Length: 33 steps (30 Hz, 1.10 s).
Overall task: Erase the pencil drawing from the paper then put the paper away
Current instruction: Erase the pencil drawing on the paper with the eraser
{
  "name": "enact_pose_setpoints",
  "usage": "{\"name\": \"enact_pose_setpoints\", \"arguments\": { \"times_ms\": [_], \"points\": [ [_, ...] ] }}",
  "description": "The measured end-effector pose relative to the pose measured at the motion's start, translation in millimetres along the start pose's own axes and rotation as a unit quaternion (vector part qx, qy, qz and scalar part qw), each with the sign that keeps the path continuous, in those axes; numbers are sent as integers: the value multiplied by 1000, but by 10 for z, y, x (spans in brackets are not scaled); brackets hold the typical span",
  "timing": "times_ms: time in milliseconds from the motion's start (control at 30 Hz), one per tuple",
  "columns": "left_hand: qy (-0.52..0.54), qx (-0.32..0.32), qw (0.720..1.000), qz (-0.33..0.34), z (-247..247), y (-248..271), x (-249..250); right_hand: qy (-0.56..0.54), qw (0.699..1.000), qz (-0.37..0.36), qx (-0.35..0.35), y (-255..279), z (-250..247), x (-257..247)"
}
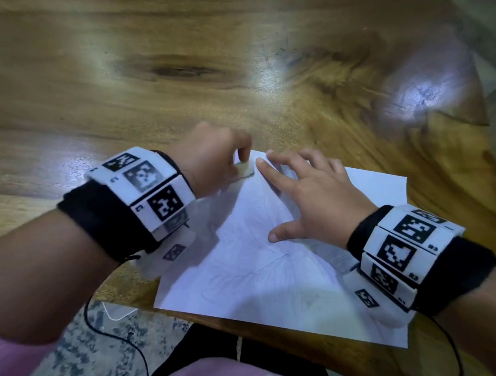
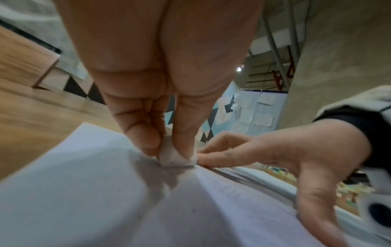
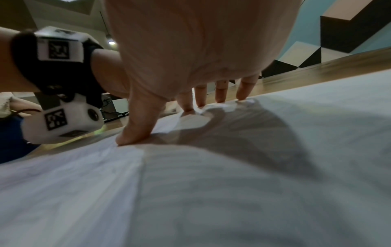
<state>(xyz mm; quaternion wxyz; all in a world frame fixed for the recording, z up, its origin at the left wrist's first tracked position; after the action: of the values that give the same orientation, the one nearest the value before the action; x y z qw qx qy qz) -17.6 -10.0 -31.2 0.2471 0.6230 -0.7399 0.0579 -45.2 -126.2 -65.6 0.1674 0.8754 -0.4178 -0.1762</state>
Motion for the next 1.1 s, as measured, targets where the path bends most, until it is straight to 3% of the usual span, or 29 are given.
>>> {"name": "enact_pose_setpoints", "arguments": {
  "times_ms": [67,200,233,367,400,467,533,600,767,833,967,1100],
  "points": [
    [-17,-18,1000,20,63,73,18,0,1000,0,0,-4,2,-1],
    [-18,-148,988,29,301,399,-18,-6,1000,0,-2,-6,17,6],
    [-8,-140,990,21,269,368,-36,-6,1000,0,-2,-7,18,6],
    [1,13,1000,12,-28,36,5,-1,1000,0,-2,-6,8,5],
    [-7,19,1000,11,-23,21,26,0,1000,0,-2,-7,5,3],
    [-13,-10,999,37,95,130,49,1,1000,0,-1,-9,0,6],
    [-10,-88,994,63,278,343,67,-2,1000,-2,-3,-8,7,5],
    [3,-123,991,52,336,397,24,-5,1000,-3,-1,-10,9,3],
    [-1,26,1000,-4,-16,4,-7,-6,1000,-3,4,-4,8,6],
    [0,5,1000,6,64,86,5,-8,1000,-2,5,-8,4,7],
    [18,-108,994,23,329,385,21,-4,1000,-2,4,0,8,8],
    [24,12,1000,-12,38,81,18,-5,1000,-2,4,5,1,-7]
  ]
}}
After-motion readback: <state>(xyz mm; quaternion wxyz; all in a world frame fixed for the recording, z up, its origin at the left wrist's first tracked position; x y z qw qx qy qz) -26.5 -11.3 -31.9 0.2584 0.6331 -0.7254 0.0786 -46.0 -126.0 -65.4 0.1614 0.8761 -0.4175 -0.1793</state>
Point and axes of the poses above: each hand's wrist, its own y-axis away from the middle knuckle, its own z-axis out of the palm, x = y × z, the point moved 8 cm from there along -y, towards the middle knuckle, and after that the axes turned 1 degree about x, right-handed, at the moved point
